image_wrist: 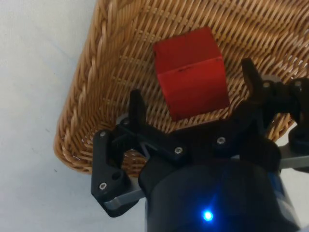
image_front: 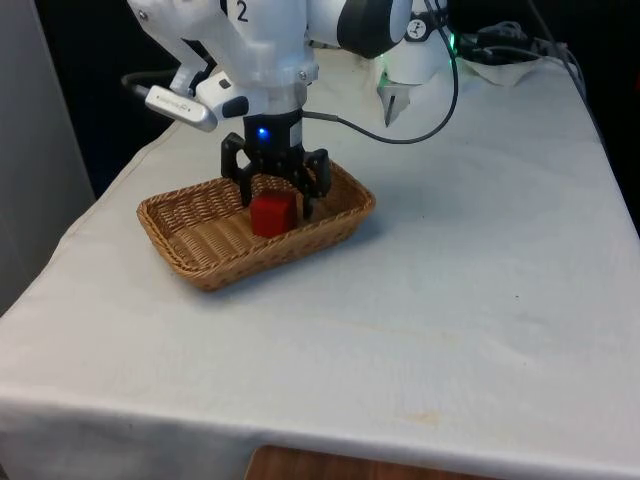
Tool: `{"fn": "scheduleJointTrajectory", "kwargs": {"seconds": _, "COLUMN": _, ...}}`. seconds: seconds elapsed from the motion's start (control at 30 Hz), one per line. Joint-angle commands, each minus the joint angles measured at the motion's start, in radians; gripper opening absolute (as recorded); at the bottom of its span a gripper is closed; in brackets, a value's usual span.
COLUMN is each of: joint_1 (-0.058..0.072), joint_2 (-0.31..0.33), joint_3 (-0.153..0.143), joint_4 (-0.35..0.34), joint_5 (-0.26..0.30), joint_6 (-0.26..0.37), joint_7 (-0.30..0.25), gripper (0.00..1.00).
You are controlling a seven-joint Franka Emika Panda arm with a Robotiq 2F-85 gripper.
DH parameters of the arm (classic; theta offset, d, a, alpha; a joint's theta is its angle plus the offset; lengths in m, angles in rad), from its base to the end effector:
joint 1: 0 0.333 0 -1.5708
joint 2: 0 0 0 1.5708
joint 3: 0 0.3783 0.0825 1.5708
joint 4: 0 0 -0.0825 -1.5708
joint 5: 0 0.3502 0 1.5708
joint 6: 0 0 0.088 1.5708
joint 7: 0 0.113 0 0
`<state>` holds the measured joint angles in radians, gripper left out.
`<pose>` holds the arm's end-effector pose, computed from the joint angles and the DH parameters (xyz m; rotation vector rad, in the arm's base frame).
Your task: Pick up the cube and place it into the basket.
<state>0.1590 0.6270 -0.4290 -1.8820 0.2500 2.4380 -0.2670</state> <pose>0.6306 -0.1400 0.2687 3.0521 -0.1884 -0.0341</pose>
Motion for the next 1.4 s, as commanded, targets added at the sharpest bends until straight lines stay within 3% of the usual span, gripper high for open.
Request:
{"fn": "scheduleJointTrajectory", "kwargs": {"seconds": 0.0, "joint_1": 0.003, "joint_2": -0.013, "joint_3": -0.006, "joint_4": 0.0, "joint_5": -0.006, "joint_6": -0.013, "joint_7": 0.003, "gripper": 1.0}}
{"fn": "scheduleJointTrajectory", "kwargs": {"seconds": 0.03, "joint_1": 0.0, "joint_2": -0.001, "joint_3": -0.001, "joint_4": 0.002, "joint_5": -0.001, "joint_6": -0.001, "joint_7": 0.0, "gripper": 1.0}}
{"fn": "scheduleJointTrajectory", "kwargs": {"seconds": 0.23, "joint_1": 0.011, "joint_2": -0.059, "joint_3": -0.02, "joint_4": -0.002, "joint_5": -0.023, "joint_6": -0.051, "joint_7": 0.001, "gripper": 1.0}}
{"fn": "scheduleJointTrajectory", "kwargs": {"seconds": 0.33, "joint_1": 0.01, "joint_2": -0.079, "joint_3": -0.021, "joint_4": -0.002, "joint_5": -0.033, "joint_6": -0.067, "joint_7": 0.001, "gripper": 1.0}}
{"fn": "scheduleJointTrajectory", "kwargs": {"seconds": 0.37, "joint_1": 0.004, "joint_2": -0.077, "joint_3": -0.015, "joint_4": 0.002, "joint_5": -0.025, "joint_6": -0.068, "joint_7": -0.003, "gripper": 1.0}}
{"fn": "scheduleJointTrajectory", "kwargs": {"seconds": 0.4, "joint_1": 0.01, "joint_2": -0.084, "joint_3": -0.021, "joint_4": -0.002, "joint_5": -0.035, "joint_6": -0.072, "joint_7": 0.001, "gripper": 1.0}}
{"fn": "scheduleJointTrajectory", "kwargs": {"seconds": 0.7, "joint_1": 0.004, "joint_2": -0.117, "joint_3": -0.017, "joint_4": 0.002, "joint_5": -0.04, "joint_6": -0.093, "joint_7": -0.006, "gripper": 1.0}}
{"fn": "scheduleJointTrajectory", "kwargs": {"seconds": 0.9, "joint_1": 0.017, "joint_2": -0.152, "joint_3": -0.02, "joint_4": -0.003, "joint_5": -0.055, "joint_6": -0.119, "joint_7": -0.012, "gripper": 1.0}}
{"fn": "scheduleJointTrajectory", "kwargs": {"seconds": 0.93, "joint_1": 0.011, "joint_2": -0.145, "joint_3": -0.017, "joint_4": 0.003, "joint_5": -0.047, "joint_6": -0.118, "joint_7": -0.015, "gripper": 1.0}}
{"fn": "scheduleJointTrajectory", "kwargs": {"seconds": 0.97, "joint_1": 0.02, "joint_2": -0.155, "joint_3": -0.019, "joint_4": -0.004, "joint_5": -0.057, "joint_6": -0.121, "joint_7": -0.012, "gripper": 1.0}}
{"fn": "scheduleJointTrajectory", "kwargs": {"seconds": 1.27, "joint_1": 0.045, "joint_2": -0.183, "joint_3": -0.006, "joint_4": -0.012, "joint_5": -0.073, "joint_6": -0.132, "joint_7": -0.005, "gripper": 1.0}}
{"fn": "scheduleJointTrajectory", "kwargs": {"seconds": 1.3, "joint_1": 0.037, "joint_2": -0.178, "joint_3": -0.001, "joint_4": -0.006, "joint_5": -0.063, "joint_6": -0.132, "joint_7": -0.013, "gripper": 1.0}}
{"fn": "scheduleJointTrajectory", "kwargs": {"seconds": 1.37, "joint_1": 0.05, "joint_2": -0.189, "joint_3": -0.002, "joint_4": -0.012, "joint_5": -0.076, "joint_6": -0.137, "joint_7": -0.002, "gripper": 1.0}}
